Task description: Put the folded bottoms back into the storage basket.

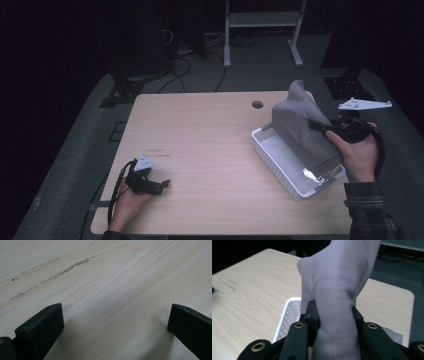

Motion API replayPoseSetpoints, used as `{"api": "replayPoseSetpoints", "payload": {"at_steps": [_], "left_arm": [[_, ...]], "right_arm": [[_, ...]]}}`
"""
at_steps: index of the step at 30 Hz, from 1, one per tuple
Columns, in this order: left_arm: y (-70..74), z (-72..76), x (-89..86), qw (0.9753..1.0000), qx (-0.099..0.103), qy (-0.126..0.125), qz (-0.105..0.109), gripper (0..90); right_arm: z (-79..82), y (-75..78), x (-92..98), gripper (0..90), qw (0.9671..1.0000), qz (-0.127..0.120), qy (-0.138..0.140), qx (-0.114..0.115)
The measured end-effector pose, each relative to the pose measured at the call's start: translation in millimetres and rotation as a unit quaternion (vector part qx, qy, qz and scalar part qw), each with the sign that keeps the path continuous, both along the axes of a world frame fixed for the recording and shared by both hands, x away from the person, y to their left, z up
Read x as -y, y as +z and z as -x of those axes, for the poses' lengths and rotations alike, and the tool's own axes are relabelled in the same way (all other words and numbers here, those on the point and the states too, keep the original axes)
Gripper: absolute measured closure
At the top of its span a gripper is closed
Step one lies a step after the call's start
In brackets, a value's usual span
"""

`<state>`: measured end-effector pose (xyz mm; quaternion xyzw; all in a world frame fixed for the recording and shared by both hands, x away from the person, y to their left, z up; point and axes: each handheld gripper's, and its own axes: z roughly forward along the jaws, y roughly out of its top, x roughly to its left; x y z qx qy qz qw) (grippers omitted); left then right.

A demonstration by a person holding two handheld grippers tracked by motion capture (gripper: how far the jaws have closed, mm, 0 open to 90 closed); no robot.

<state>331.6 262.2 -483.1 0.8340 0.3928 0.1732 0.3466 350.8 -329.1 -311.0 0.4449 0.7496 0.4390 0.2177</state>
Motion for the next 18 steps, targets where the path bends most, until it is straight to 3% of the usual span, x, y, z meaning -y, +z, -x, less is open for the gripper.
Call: {"api": "replayPoseSetpoints", "payload": {"at_steps": [11,18], "left_arm": [[0.0,0.0,0.0,1.0000,0.000,0.000,0.000,0.0],[0.1,0.0,0.0,1.0000,0.000,0.000,0.000,0.0]], "right_arm": [[-2.8,-21.5,3.2,68.6,0.9992,0.030,-0.021,-0.013],[-4.3,-42.8,-1.4,68.6,0.9989,0.030,-0.016,-0.032]]}}
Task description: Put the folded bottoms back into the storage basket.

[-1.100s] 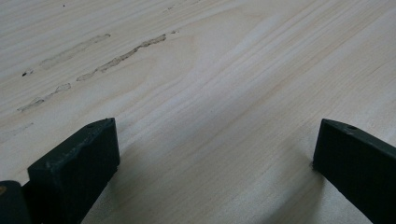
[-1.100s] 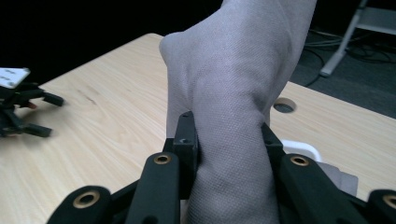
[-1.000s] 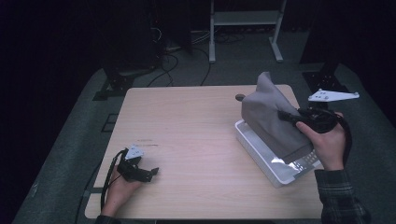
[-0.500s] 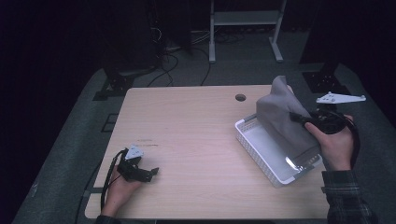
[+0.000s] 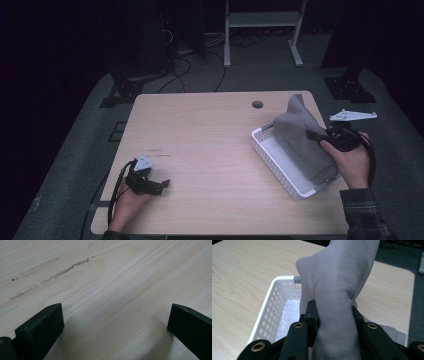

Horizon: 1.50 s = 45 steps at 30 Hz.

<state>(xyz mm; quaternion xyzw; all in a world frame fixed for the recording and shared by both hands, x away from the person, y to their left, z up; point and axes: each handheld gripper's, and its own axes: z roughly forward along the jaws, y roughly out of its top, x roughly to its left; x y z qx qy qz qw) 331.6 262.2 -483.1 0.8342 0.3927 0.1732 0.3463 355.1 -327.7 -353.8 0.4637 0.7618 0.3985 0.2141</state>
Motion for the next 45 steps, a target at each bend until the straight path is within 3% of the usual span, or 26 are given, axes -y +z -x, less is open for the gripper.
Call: {"api": "replayPoseSetpoints", "payload": {"at_steps": [11,28,34,39,45], "left_arm": [[-0.1,-0.1,0.1,1.0000,0.001,0.000,0.001,0.0],[-0.2,0.1,0.2,1.0000,0.000,0.001,0.001,0.0],[-0.1,0.0,0.2,1.0000,0.000,0.001,0.001,0.0],[-0.1,0.1,0.2,1.0000,0.000,0.000,0.001,0.0],[-0.1,0.1,0.2,1.0000,0.000,0.000,0.001,0.0]], "right_arm": [[-0.6,-25.8,-13.7,68.4,0.9993,-0.010,0.015,-0.034],[-5.6,-57.8,-34.3,66.0,0.9945,0.008,0.035,-0.098],[-6.5,-63.4,-40.5,58.1,0.9918,0.009,0.044,-0.120],[-2.0,-58.9,-40.7,50.2,0.9930,0.019,0.046,-0.107],[6.4,-42.8,-30.7,49.9,0.9971,0.000,0.045,-0.062]]}}
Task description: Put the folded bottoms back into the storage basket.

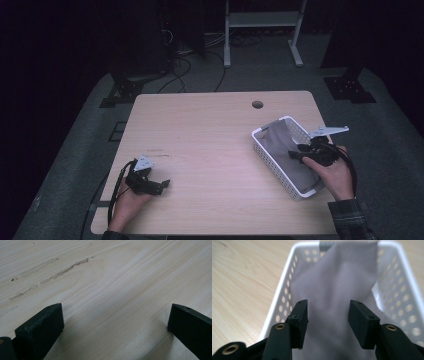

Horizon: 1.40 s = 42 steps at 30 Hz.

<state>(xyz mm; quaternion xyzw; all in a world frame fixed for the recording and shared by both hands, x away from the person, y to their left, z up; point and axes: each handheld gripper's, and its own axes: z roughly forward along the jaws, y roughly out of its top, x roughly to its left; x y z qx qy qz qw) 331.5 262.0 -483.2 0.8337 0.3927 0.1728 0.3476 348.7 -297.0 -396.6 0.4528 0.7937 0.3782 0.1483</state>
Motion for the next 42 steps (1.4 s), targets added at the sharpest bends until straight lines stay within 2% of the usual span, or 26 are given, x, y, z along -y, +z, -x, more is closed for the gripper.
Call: {"api": "replayPoseSetpoints", "payload": {"at_steps": [2,4,8,12,15,21,27,31,36,40,42], "left_arm": [[0.0,0.0,0.0,1.0000,0.000,0.000,0.000,0.0],[0.0,0.0,0.0,1.0000,0.000,0.000,0.000,0.0],[0.0,0.0,0.0,1.0000,0.000,0.000,0.000,0.0],[0.0,0.0,0.0,1.0000,0.000,0.000,0.000,0.0],[0.0,0.0,0.0,1.0000,0.000,0.000,0.000,0.0],[0.0,0.0,0.0,1.0000,0.000,0.000,0.000,0.0],[0.0,0.0,0.0,1.0000,0.000,0.000,0.000,0.0],[0.0,0.0,0.0,1.0000,0.000,0.000,0.000,0.0],[0.0,0.0,0.0,1.0000,0.000,0.000,0.000,0.0],[0.0,0.0,0.0,1.0000,0.000,0.000,0.000,0.0],[0.0,0.0,0.0,1.0000,0.000,0.000,0.000,0.0]], "right_arm": [[2.1,4.3,3.6,54.9,0.9999,-0.003,-0.009,0.011],[1.9,3.7,5.7,61.7,0.9999,-0.003,-0.012,0.006],[-3.2,-8.8,2.0,72.1,0.9998,0.011,-0.001,-0.019],[-10.2,-23.1,-5.2,75.8,0.9979,0.040,0.005,-0.051],[-13.2,-28.5,-6.5,76.8,0.9962,0.057,0.001,-0.067],[-10.7,-21.5,1.3,73.5,0.9976,0.045,-0.003,-0.053],[-3.1,-2.0,24.9,73.0,0.9987,0.033,-0.034,-0.020],[2.1,6.2,45.5,74.1,0.9975,0.028,-0.064,-0.006],[7.2,9.4,65.6,77.0,0.9954,0.026,-0.092,0.003],[9.1,9.6,74.8,87.9,0.9938,0.029,-0.107,0.003],[9.6,9.3,78.5,89.5,0.9926,0.035,-0.116,0.010]]}}
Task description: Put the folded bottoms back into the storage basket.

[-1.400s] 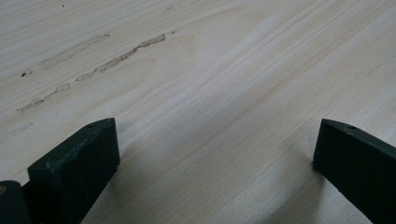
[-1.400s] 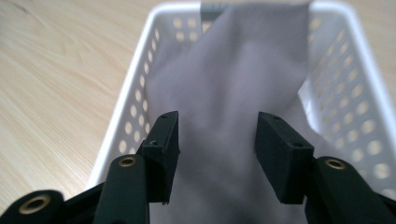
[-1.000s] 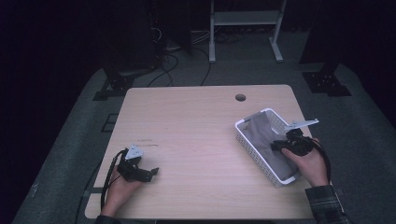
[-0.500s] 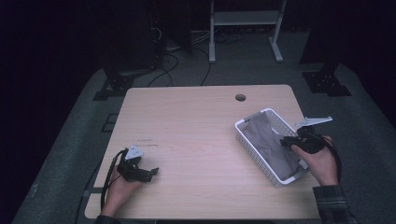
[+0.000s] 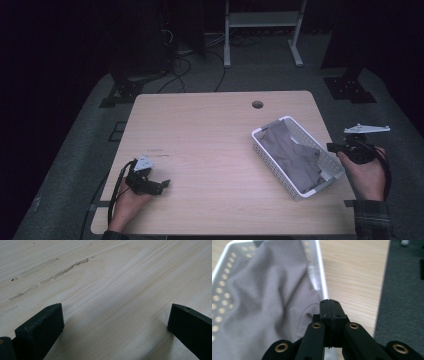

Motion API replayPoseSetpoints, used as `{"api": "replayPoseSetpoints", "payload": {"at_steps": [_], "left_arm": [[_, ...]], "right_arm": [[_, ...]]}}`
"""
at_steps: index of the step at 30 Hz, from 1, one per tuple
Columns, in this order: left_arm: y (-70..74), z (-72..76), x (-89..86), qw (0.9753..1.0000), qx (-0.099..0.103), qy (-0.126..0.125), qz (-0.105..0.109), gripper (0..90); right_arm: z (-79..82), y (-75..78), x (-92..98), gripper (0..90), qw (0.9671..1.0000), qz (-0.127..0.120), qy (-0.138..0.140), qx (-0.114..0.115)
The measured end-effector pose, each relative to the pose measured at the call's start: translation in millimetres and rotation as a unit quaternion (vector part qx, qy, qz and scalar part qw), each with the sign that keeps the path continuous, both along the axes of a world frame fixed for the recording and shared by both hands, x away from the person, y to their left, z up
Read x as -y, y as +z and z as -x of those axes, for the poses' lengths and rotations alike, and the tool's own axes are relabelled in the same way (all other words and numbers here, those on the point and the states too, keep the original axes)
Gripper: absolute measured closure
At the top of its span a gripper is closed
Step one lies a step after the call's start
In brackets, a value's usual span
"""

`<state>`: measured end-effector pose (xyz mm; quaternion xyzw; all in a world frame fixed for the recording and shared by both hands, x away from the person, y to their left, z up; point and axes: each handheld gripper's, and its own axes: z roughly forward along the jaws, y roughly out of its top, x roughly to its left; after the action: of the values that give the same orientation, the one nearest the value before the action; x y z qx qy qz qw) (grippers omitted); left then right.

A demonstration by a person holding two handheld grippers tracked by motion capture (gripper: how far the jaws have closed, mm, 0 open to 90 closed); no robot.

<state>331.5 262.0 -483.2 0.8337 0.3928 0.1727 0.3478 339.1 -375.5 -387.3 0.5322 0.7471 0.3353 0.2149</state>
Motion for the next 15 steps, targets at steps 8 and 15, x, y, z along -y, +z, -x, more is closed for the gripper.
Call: {"api": "replayPoseSetpoints", "payload": {"at_steps": [8,15], "left_arm": [[0.0,0.0,0.0,1.0000,0.000,0.000,0.000,0.0],[0.0,-0.1,0.0,1.0000,0.000,0.000,0.000,0.0]], "right_arm": [[-8.0,-17.7,10.2,89.6,0.9988,0.006,-0.013,-0.046],[-9.4,-22.7,0.4,89.5,0.9982,-0.005,0.014,-0.059]]}}
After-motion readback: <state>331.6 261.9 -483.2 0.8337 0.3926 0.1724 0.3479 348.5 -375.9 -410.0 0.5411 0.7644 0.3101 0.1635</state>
